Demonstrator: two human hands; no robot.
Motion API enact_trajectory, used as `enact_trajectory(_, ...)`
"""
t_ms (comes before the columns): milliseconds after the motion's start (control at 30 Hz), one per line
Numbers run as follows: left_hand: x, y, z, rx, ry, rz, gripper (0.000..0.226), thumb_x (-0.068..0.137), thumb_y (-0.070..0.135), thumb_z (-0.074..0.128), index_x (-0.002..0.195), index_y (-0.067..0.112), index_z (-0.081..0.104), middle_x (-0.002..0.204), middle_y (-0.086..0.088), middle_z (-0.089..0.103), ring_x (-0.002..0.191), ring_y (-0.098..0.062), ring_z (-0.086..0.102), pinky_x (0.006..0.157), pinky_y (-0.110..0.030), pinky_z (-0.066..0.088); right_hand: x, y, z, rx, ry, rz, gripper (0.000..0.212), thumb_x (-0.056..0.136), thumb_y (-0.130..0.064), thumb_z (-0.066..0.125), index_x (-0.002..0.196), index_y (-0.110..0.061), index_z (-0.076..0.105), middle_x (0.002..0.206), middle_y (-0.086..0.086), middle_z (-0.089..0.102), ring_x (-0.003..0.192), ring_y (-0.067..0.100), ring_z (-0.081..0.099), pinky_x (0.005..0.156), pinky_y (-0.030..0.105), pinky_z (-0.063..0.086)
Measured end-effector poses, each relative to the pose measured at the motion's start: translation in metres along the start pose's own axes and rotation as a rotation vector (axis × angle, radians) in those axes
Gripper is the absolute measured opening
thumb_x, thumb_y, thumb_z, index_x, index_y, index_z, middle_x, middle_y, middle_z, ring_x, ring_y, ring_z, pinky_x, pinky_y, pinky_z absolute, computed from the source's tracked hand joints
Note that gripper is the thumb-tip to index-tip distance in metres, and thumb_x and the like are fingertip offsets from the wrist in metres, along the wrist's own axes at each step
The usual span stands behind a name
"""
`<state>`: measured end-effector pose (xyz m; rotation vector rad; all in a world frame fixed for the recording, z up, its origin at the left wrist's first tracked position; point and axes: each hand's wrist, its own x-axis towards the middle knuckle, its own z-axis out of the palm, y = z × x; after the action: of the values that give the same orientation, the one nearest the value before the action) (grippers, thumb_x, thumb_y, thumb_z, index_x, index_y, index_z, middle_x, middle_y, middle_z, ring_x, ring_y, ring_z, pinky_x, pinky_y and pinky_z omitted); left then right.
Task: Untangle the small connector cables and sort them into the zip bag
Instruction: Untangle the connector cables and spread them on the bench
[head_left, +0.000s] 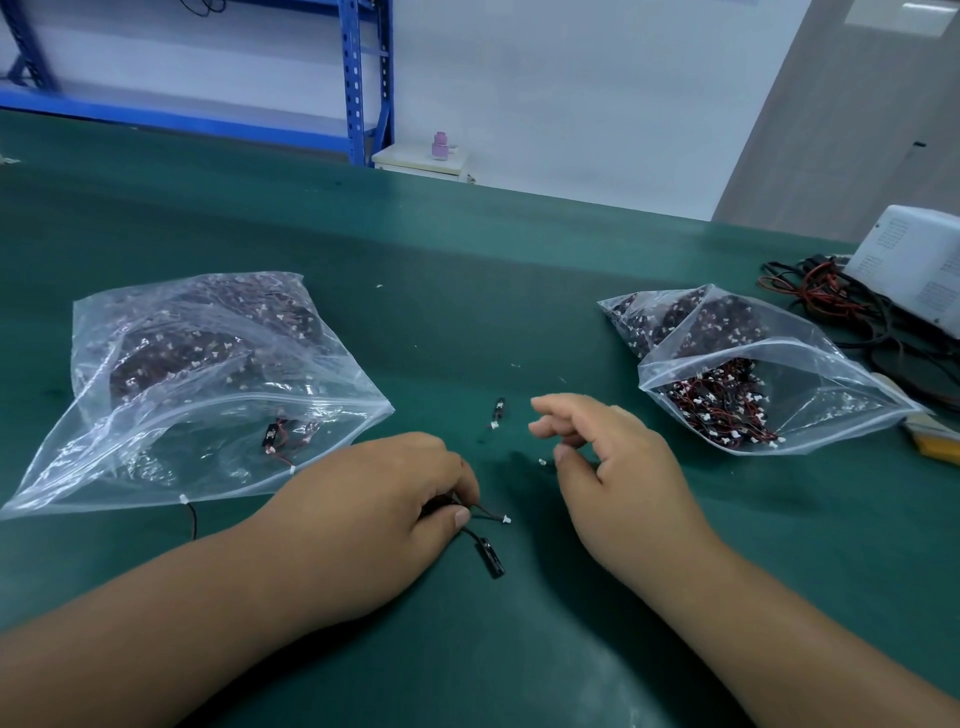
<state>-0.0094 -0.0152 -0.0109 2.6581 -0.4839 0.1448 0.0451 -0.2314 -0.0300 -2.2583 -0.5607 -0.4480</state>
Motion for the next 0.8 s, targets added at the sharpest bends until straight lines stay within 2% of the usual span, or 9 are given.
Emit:
enact_trajectory(100,0.001,-0.001,0.000,-0.034,0.010,-0.009,0.017,0.094,0.037,0.053,0.109,0.043,0.060,0.096,0.024,0.054,0.096,0.006,0.051,0.085,-0.024,0.046,-0.002,0.004,-0.007,-0.029,0.039,0.090,0.049,0.078,0.002,0.053,0.104,-0.039,0.058,0.091,-0.021,0.063,0.089,0.005,0.059,0.078,0.027,0.049)
enact_trajectory(167,0.002,-0.002,0.001,-0.044,0.017,-0.012,0.021,0.096,0.032,0.051,0.112,0.043,0.060,0.096,0.026,0.053,0.099,0.007,0.050,0.088,-0.022,0.045,-0.001,0.008,-0.013,-0.100,0.022,0.153,0.034,0.072,-0.006,0.057,0.093,-0.033,0.060,0.084,-0.017,0.060,0.080,0.006,0.057,0.072,0.033,0.050)
enact_trajectory(267,0.002,-0.002,0.001,-0.044,0.022,-0.013,0.024,0.098,0.030,0.049,0.114,0.042,0.061,0.098,0.027,0.054,0.101,0.008,0.050,0.089,-0.022,0.044,0.001,0.009,-0.017,-0.245,-0.097,0.220,0.012,0.072,-0.024,0.069,0.077,-0.031,0.061,0.076,-0.013,0.056,0.074,0.004,0.055,0.074,0.035,0.050)
enact_trajectory(400,0.003,-0.002,0.001,-0.041,0.022,-0.009,0.022,0.098,0.033,0.049,0.113,0.042,0.063,0.097,0.026,0.056,0.100,0.007,0.051,0.088,-0.022,0.045,0.004,0.009,-0.016,-0.293,-0.159,0.226,0.022,0.083,-0.032,0.072,0.067,-0.028,0.057,0.072,-0.010,0.055,0.071,0.006,0.053,0.072,0.034,0.048)
enact_trajectory(567,0.004,-0.001,0.000,-0.069,0.037,-0.014,0.013,0.095,0.036,0.054,0.103,0.041,0.062,0.092,0.025,0.058,0.096,0.006,0.051,0.083,-0.023,0.046,0.007,0.012,-0.014,-0.311,-0.154,0.202,0.022,0.089,-0.028,0.070,0.071,-0.027,0.057,0.075,-0.011,0.055,0.073,0.006,0.052,0.069,0.031,0.044)
enact_trajectory(667,0.004,-0.001,0.000,-0.074,0.049,-0.019,0.008,0.092,0.040,0.055,0.099,0.041,0.060,0.091,0.024,0.059,0.093,0.005,0.052,0.080,-0.025,0.047,0.012,0.012,-0.009,-0.225,-0.204,0.133,0.015,0.089,-0.015,0.069,0.083,-0.028,0.066,0.083,-0.011,0.056,0.078,0.008,0.054,0.076,0.028,0.045)
enact_trajectory(733,0.003,0.000,-0.001,-0.073,0.048,-0.007,0.007,0.091,0.042,0.056,0.097,0.040,0.060,0.091,0.024,0.059,0.092,0.004,0.052,0.079,-0.025,0.047,0.013,0.012,-0.007,-0.142,-0.205,0.072,0.022,0.087,-0.004,0.066,0.095,-0.025,0.069,0.089,-0.013,0.057,0.083,0.006,0.055,0.080,0.019,0.043)
enact_trajectory(800,0.003,-0.001,-0.001,-0.074,0.052,0.014,0.008,0.091,0.043,0.056,0.096,0.040,0.060,0.091,0.023,0.058,0.092,0.003,0.053,0.078,-0.025,0.047,0.010,0.014,-0.010,-0.026,-0.128,0.050,0.037,0.085,0.007,0.062,0.102,-0.026,0.067,0.095,-0.015,0.059,0.088,0.006,0.057,0.077,0.008,0.040)
